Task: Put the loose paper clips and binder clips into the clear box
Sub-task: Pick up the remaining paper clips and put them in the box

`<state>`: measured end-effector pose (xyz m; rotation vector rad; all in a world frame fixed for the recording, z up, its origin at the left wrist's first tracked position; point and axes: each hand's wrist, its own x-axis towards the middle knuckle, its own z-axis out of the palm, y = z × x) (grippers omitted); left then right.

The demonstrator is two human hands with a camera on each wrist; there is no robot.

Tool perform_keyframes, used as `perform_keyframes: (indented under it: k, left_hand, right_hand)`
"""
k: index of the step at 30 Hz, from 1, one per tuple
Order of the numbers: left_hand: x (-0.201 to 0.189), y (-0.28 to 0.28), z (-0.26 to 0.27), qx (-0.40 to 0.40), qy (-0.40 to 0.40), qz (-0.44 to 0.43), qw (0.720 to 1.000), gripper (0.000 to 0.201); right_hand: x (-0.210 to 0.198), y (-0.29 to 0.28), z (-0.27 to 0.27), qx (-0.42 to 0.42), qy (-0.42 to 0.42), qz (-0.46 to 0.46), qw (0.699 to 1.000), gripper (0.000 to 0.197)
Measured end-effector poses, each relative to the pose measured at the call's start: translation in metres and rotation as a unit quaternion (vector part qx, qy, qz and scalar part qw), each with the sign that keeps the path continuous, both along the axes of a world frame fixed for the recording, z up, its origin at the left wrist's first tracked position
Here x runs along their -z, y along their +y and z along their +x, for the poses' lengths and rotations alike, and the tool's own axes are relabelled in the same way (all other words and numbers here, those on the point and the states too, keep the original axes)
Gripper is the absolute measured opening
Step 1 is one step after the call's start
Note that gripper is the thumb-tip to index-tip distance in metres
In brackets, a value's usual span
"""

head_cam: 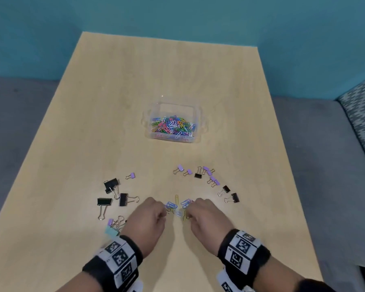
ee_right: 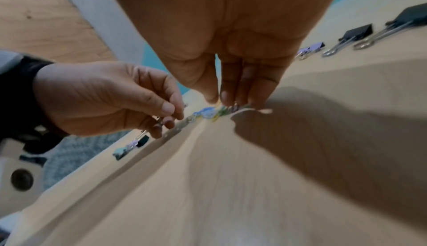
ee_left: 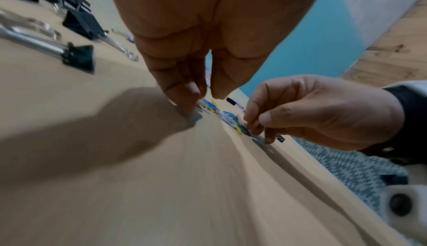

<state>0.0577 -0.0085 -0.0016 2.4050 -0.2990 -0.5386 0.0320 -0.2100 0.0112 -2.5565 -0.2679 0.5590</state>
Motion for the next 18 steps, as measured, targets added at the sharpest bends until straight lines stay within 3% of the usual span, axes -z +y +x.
perform_keyframes:
  k: [2,5,7,9,14,18]
  left_hand:
    - [-0.001,0.006,-0.005,-0.026,-0.002,0.045,0.999,0.023]
    - [0.003,0.005,-0.01,0.002,0.0,0.081,0.997,0.059]
    - [0.003,-0.006,-0.009,0.024,-0.018,0.092,0.995,0.066]
    - [0.005,-0.019,-0.005,0.031,-0.038,0.097,0.994,0.063]
    - [0.012,-0.035,0.006,0.023,-0.067,0.107,0.992,0.027]
    - [0.016,-0.034,0.01,0.033,-0.077,0.122,0.989,0.019]
  right_hand:
    - [-0.002,-0.006,-0.009,0.065,0.004,-0.042,0.997,0.022]
    - [-0.003,-0.004,-0.021,0.105,0.042,-0.071,0.991,0.053]
    - [-0.001,0.007,-0.02,0.09,0.025,-0.078,0.993,0.072]
    - [0.006,0.019,-0.014,0.077,-0.004,-0.091,0.993,0.072]
    - [0.012,0.029,0.004,0.07,-0.028,-0.095,0.993,0.053]
    - [0.01,0.023,0.01,0.049,-0.031,-0.091,0.994,0.049]
